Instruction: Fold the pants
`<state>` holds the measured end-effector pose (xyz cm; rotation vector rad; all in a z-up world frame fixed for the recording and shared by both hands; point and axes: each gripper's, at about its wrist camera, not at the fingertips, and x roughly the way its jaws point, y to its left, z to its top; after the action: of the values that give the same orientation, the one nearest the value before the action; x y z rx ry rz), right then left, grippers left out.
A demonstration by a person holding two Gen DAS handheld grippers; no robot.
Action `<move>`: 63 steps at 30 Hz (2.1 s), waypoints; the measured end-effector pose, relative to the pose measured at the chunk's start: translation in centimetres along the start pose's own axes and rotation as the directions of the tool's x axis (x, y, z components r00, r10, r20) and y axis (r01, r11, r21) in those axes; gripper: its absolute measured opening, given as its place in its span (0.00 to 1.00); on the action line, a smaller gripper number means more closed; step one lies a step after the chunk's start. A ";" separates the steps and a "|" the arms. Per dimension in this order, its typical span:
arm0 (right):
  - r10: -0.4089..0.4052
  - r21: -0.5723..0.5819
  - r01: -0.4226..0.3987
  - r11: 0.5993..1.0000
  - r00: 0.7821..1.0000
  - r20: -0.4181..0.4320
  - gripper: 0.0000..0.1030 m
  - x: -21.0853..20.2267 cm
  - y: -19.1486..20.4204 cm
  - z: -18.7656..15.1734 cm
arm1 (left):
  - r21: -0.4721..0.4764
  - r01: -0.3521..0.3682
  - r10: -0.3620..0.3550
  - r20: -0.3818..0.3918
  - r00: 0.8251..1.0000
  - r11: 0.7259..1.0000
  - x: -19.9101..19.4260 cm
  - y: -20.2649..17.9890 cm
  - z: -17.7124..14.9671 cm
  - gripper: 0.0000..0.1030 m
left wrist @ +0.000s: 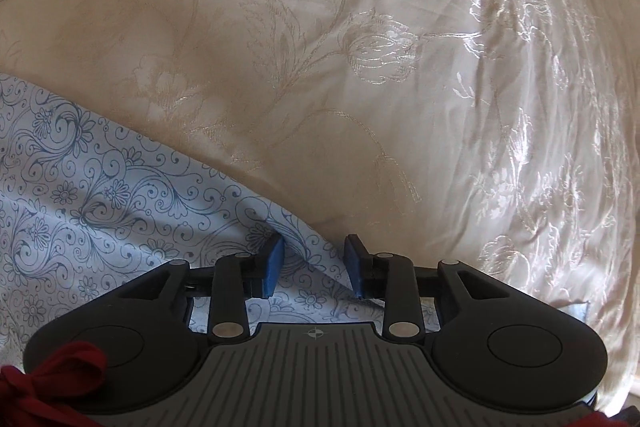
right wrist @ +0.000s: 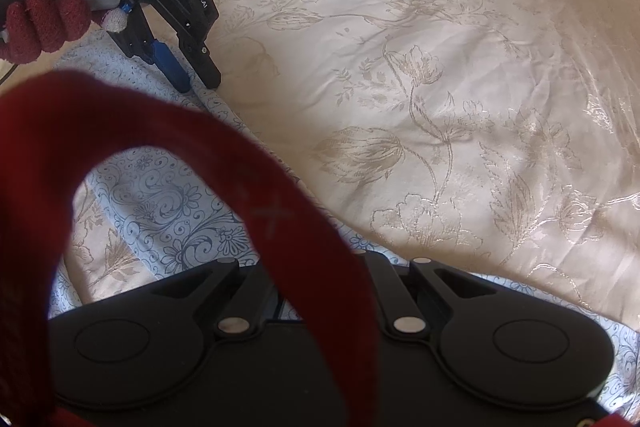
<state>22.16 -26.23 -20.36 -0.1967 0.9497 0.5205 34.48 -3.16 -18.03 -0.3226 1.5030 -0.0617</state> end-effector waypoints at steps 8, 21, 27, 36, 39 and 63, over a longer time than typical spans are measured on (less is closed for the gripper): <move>-0.025 0.004 0.024 1.000 0.999 0.022 0.07 -1.2 0.6 -0.1 | 0.011 0.018 -0.019 0.077 0.997 1.000 -0.6 0.0 -0.7 0.02; -0.070 0.158 0.057 0.986 0.995 0.073 0.07 -7.1 5.0 -2.9 | 0.292 0.008 -0.089 0.265 0.960 0.956 -11.6 1.0 -13.4 0.02; -0.040 0.228 0.043 0.973 0.999 -0.015 0.14 -7.1 8.0 -6.1 | 0.291 -0.016 -0.041 0.188 0.981 0.956 -9.9 4.1 -18.8 0.02; -0.088 0.443 0.086 0.892 0.996 -0.016 0.30 -10.3 6.2 -7.6 | 0.282 -0.038 -0.005 0.151 0.988 0.959 -7.2 5.7 -20.0 0.02; -0.234 0.486 0.231 0.843 0.971 -0.056 0.35 -10.3 3.8 -6.7 | 0.290 -0.041 -0.004 0.155 0.988 0.956 -7.0 5.5 -20.1 0.02; -0.527 0.693 0.510 0.509 0.821 -0.218 0.05 -9.6 -3.7 -4.2 | 0.317 -0.036 -0.045 0.244 0.969 0.948 -9.6 4.5 -19.4 0.02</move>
<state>16.47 -34.27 -15.22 0.2603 0.9514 -0.4569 13.90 0.14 -10.49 -0.0676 1.2186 -0.2580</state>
